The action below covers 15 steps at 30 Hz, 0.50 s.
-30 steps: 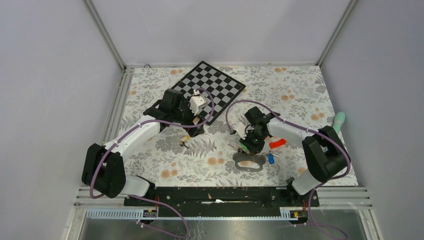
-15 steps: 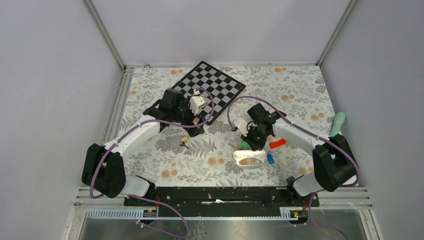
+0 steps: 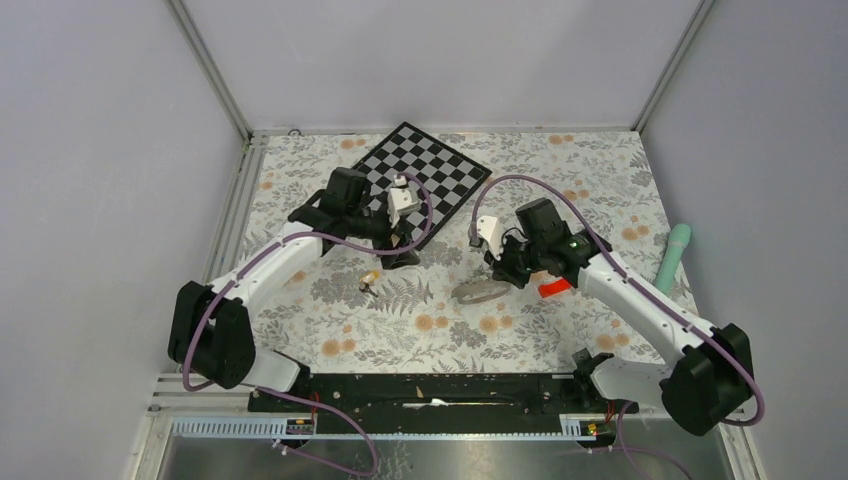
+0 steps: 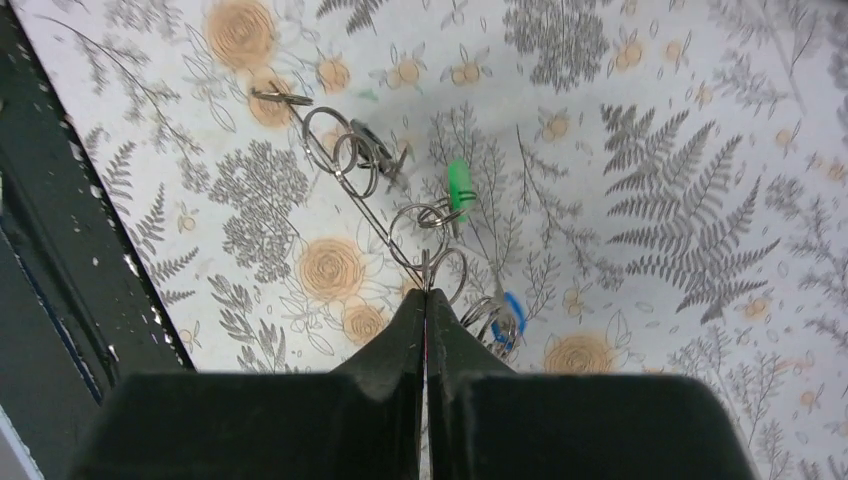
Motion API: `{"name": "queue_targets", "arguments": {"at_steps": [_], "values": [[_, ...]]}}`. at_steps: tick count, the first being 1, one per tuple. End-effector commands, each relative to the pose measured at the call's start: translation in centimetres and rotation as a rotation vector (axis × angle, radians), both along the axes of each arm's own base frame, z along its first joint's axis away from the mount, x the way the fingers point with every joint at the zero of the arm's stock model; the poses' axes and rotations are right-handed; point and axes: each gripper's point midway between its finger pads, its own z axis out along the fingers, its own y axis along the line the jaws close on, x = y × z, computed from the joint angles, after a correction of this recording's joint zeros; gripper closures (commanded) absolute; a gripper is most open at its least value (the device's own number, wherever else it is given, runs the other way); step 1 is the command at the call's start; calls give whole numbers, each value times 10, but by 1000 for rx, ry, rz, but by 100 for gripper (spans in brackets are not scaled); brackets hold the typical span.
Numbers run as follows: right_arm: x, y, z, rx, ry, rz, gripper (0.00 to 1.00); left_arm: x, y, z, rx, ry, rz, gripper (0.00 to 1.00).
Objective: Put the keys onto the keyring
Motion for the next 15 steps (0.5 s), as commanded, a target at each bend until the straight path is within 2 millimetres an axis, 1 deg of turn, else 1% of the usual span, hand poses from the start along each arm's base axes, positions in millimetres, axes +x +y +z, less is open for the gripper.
{"name": "queue_targets", "arguments": {"at_steps": [1,3,5,7,10,11,12,15], "values": [[8,26,37,157,-70,60,100,-7,-37,44,-171,-69,-198,16],[10,30,41,172,-64,55,100,-12,-51,48,-186,-61,-232,19],[15,32,43,181,-65,29,100,-21,-65,46,-187,-36,-264,22],[23,31,45,176,-75,-19,100,-31,-76,40,-184,2,-296,23],[32,24,38,137,-67,-106,100,-49,-85,25,-169,55,-334,24],[33,21,35,120,-58,-119,99,-52,-86,21,-163,62,-341,23],[30,20,30,107,-44,-118,96,-57,-87,17,-156,63,-355,23],[18,15,17,79,8,-105,90,-63,-88,2,-118,41,-370,21]]}}
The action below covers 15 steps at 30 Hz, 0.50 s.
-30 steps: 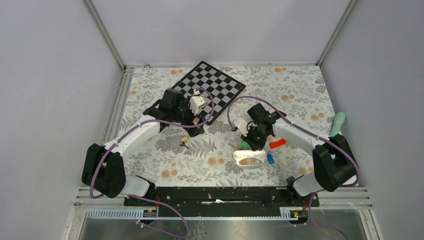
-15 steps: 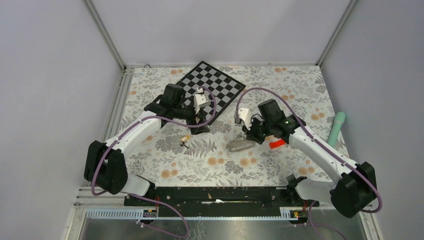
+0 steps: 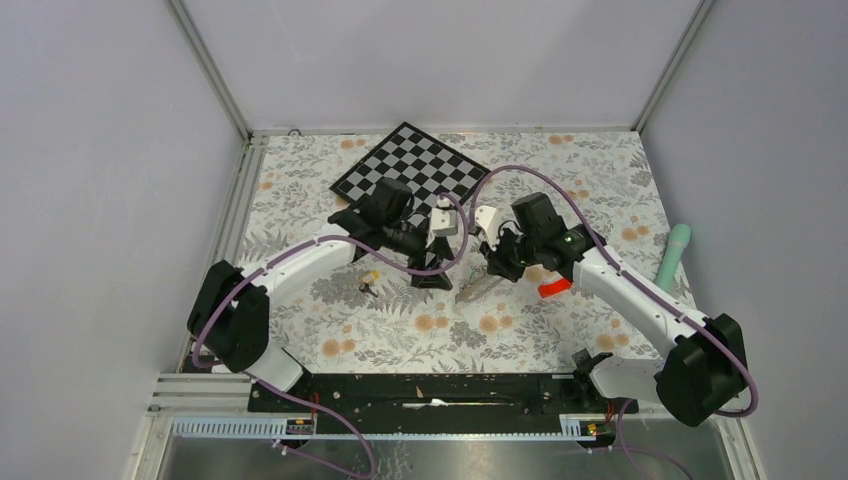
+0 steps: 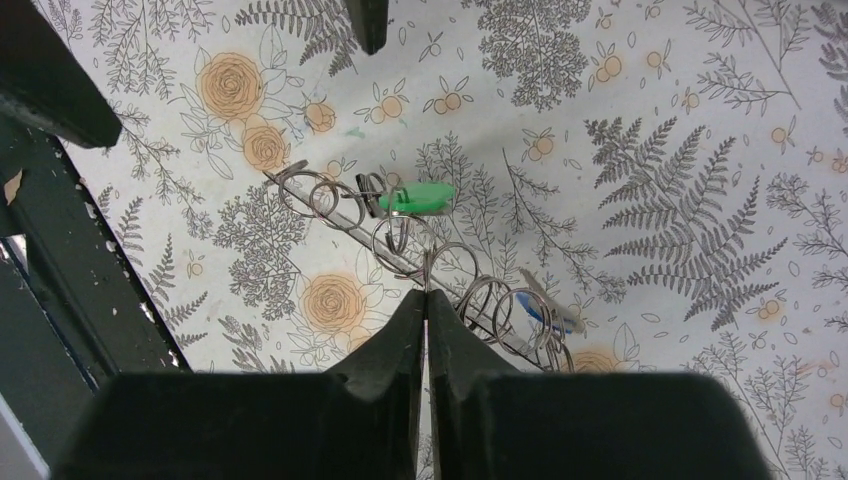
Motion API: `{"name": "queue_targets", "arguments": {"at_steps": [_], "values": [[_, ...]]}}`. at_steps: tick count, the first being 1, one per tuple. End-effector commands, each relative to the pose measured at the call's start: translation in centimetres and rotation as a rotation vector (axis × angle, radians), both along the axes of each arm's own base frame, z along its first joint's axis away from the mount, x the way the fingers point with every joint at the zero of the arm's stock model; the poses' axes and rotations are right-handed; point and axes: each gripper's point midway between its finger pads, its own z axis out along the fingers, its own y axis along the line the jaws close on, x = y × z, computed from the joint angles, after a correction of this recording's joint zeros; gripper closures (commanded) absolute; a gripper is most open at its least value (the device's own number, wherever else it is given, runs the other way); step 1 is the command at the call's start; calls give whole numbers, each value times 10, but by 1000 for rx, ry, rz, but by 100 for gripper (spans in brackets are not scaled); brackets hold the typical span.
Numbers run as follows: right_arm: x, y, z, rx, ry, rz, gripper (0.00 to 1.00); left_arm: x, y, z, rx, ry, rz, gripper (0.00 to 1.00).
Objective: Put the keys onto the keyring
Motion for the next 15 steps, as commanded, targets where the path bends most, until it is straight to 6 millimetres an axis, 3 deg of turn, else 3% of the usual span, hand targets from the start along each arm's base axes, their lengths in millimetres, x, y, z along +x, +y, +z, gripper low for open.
{"name": "queue_targets", "arguments": {"at_steps": [1,9,13,15], "values": [[1,-3,0,-8,16,-30,88,-8,-5,-8,-6,-55,-49,20],[-4,-23,-41,-133,85,-86,86,2,0,-31,86,-88,16,18],[-2,-28,-49,-163,92,-95,87,8,10,-39,135,-119,66,16],[-1,-26,-48,-144,86,-94,83,10,18,-45,170,-133,91,14]]}}
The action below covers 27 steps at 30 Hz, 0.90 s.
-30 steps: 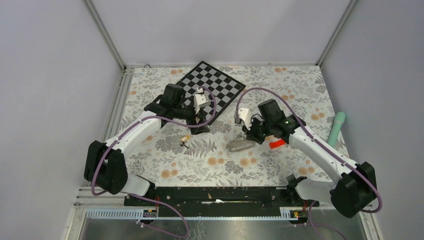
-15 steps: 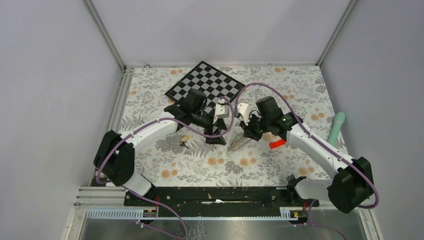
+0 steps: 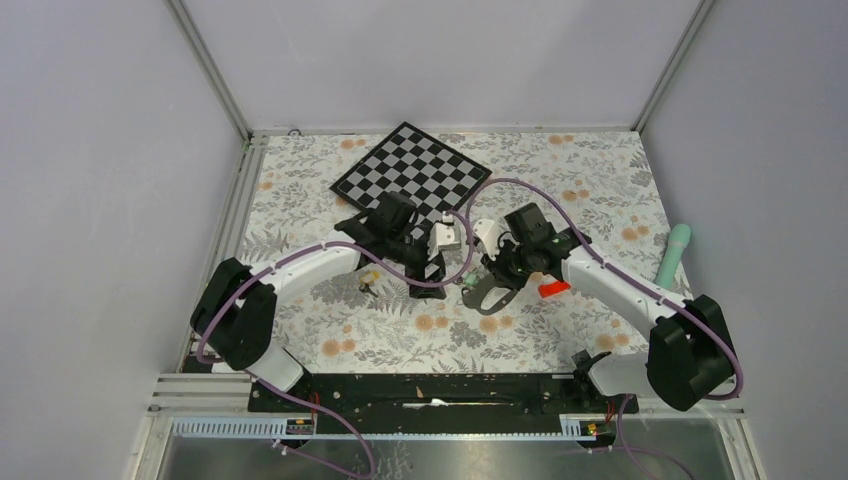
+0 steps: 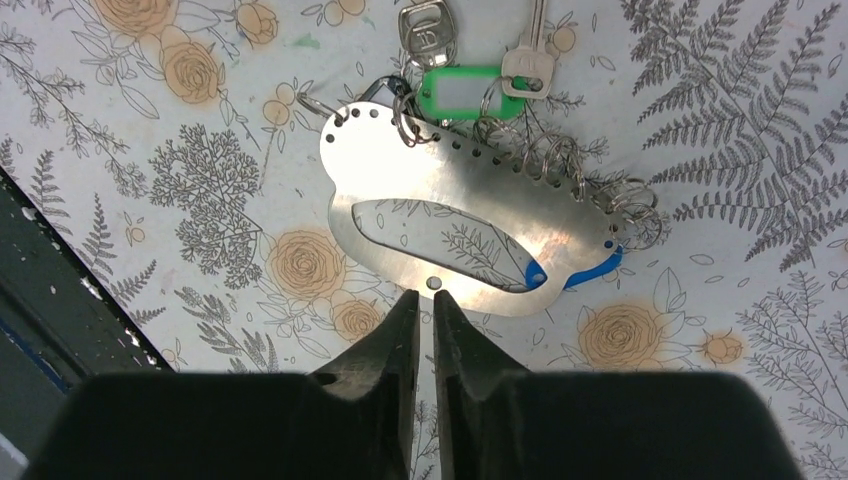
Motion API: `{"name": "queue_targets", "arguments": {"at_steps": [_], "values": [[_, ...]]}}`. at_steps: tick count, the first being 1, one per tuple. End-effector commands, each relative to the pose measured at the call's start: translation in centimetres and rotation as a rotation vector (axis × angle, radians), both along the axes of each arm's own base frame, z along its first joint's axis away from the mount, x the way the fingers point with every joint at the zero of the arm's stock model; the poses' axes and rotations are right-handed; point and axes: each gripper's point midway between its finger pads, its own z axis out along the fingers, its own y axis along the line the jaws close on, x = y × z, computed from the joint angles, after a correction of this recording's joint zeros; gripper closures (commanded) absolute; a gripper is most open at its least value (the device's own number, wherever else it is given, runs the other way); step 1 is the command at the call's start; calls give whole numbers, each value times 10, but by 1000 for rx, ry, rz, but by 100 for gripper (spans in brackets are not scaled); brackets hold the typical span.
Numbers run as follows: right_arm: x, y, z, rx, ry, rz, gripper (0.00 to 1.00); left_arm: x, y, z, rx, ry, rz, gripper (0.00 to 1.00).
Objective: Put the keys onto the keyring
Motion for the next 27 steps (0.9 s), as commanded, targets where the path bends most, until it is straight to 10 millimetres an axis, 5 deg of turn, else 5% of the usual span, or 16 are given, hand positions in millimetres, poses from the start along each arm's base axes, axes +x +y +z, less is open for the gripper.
{"name": "queue_targets", "arguments": {"at_steps": [1,8,20,27], "values": [[5,-2,2,15,-27,-22,79,15,14,-4,55,-111,62,13],[-3,19,9,160,-44,56,58,35,53,-10,62,-73,187,10],[-3,70,-12,169,35,316,50,74,127,21,-19,-62,445,10],[1,87,-19,125,40,410,49,84,142,35,-36,-89,491,10]]}}
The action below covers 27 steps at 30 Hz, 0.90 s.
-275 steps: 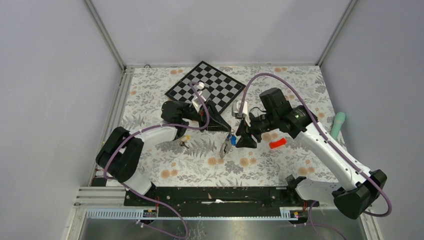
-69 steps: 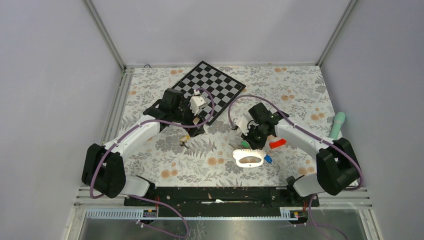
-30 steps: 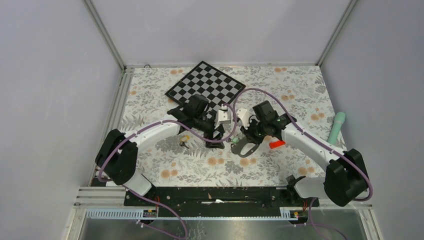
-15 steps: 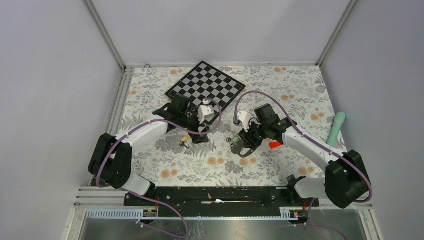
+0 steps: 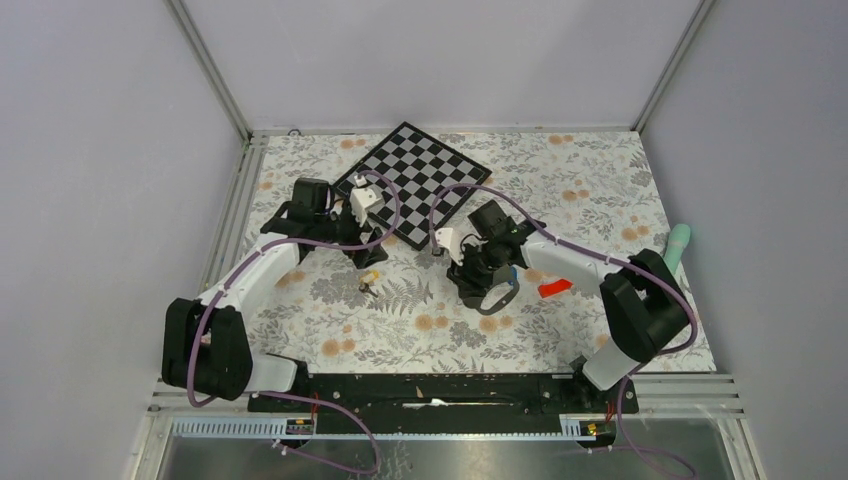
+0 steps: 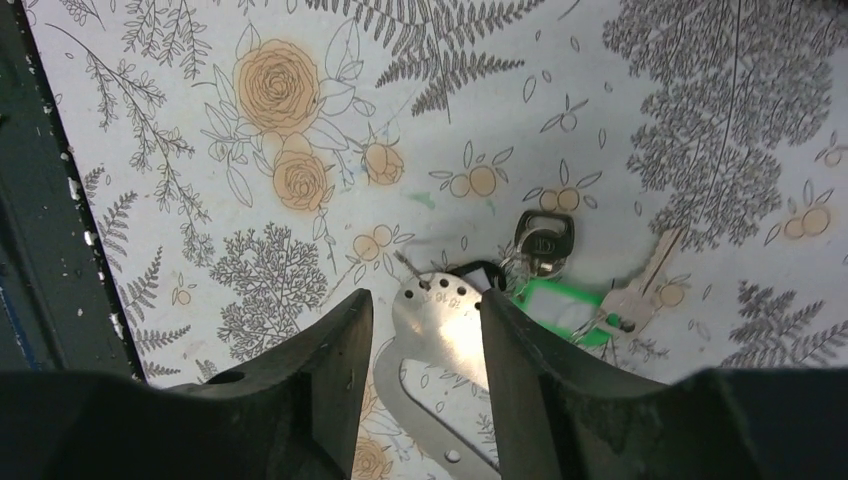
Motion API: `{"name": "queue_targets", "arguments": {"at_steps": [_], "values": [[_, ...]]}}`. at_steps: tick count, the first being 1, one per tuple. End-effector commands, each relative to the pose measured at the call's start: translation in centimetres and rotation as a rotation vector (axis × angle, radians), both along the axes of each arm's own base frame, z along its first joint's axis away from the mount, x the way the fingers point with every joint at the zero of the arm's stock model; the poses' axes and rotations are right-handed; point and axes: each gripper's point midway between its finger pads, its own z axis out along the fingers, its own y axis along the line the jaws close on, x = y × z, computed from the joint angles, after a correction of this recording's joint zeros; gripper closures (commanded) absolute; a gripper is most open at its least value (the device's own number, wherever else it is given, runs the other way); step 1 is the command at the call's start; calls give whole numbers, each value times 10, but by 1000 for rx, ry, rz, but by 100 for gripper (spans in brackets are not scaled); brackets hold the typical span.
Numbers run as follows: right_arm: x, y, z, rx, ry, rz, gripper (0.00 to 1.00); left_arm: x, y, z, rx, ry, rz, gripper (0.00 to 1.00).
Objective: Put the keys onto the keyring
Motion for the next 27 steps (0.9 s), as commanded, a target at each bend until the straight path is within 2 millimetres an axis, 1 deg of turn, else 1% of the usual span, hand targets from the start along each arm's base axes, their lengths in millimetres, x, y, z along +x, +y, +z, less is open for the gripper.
{"name": "queue_targets", "arguments": {"at_steps": [1,3,5,9,12,16,18,20,22,27], "values": [[9,15,8,14,-32,73,52,3,0,24,-46,-47,-9,10],[15,15,7,-4,-40,54,55,5,0,26,-48,-52,-7,10],[18,14,6,-22,-39,51,59,5,0,28,-52,-54,-7,10],[9,11,0,-55,-12,90,64,6,0,27,-52,-54,-11,9],[10,9,-5,-84,-15,78,66,7,0,28,-54,-52,-11,10],[9,5,-7,-105,-11,81,67,6,-2,30,-62,-53,-17,9],[2,8,-4,-83,5,109,66,6,-2,29,-64,-50,-19,10],[-4,11,-2,-72,19,134,62,6,-3,29,-65,-48,-21,9],[-6,13,-4,-76,26,153,60,6,-2,29,-63,-52,-22,10],[-10,19,-9,-83,49,189,60,7,-1,30,-58,-63,-20,9]]}}
